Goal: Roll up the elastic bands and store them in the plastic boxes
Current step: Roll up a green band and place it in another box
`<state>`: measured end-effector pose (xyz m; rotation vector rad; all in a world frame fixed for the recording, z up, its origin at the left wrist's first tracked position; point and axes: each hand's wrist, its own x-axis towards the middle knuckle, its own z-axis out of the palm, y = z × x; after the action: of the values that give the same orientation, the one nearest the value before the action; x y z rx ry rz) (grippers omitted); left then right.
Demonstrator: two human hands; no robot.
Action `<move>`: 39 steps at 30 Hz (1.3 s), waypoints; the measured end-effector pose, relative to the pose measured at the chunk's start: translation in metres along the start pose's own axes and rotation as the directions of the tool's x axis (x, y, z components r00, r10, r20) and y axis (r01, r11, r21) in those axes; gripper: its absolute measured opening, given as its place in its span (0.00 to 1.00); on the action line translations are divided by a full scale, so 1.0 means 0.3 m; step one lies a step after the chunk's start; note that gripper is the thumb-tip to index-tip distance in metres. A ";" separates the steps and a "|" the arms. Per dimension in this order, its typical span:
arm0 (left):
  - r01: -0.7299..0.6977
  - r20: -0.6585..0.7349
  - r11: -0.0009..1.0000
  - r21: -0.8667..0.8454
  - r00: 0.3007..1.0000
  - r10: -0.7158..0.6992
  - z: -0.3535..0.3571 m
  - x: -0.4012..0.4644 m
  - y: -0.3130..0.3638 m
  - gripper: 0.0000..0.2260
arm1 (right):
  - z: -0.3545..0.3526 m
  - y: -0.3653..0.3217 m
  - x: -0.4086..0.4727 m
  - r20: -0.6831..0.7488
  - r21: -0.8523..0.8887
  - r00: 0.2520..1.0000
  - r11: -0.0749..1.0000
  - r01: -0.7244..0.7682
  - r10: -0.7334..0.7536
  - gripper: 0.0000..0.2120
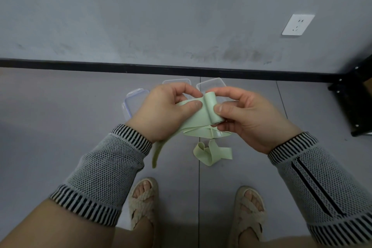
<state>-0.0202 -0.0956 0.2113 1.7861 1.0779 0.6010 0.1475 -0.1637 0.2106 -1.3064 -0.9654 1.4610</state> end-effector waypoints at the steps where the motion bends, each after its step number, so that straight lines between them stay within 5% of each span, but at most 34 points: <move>1: -0.007 -0.013 1.000 0.010 1.000 0.007 0.003 0.000 0.000 0.05 | 0.000 0.000 0.000 -0.001 -0.009 1.000 1.000 0.003 -0.003 0.12; 18: 0.012 -0.074 1.000 0.022 0.997 -0.010 0.031 0.004 -0.002 0.03 | 0.004 0.011 0.007 -0.074 -0.211 0.994 0.975 0.067 -0.085 0.14; 30: 0.012 -0.088 1.000 0.018 0.996 -0.011 0.055 0.005 -0.006 0.04 | 0.043 0.042 0.015 -0.204 -0.517 0.953 0.851 0.091 -0.225 0.13; 35: 0.046 -0.055 0.996 -0.073 0.997 -0.050 0.052 0.004 0.000 0.03 | 0.053 0.039 0.004 -0.232 -0.534 0.936 0.839 0.104 -0.264 0.15; 39: 0.118 -0.029 0.947 -0.298 0.991 -0.132 0.026 -0.001 0.011 0.03 | 0.037 0.015 -0.012 -0.127 -0.368 0.965 0.914 0.170 -0.231 0.29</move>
<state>-0.0130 -0.1001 0.2108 1.4394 1.0636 0.6920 0.1361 -0.1680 0.2086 -1.5097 -1.2504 1.0302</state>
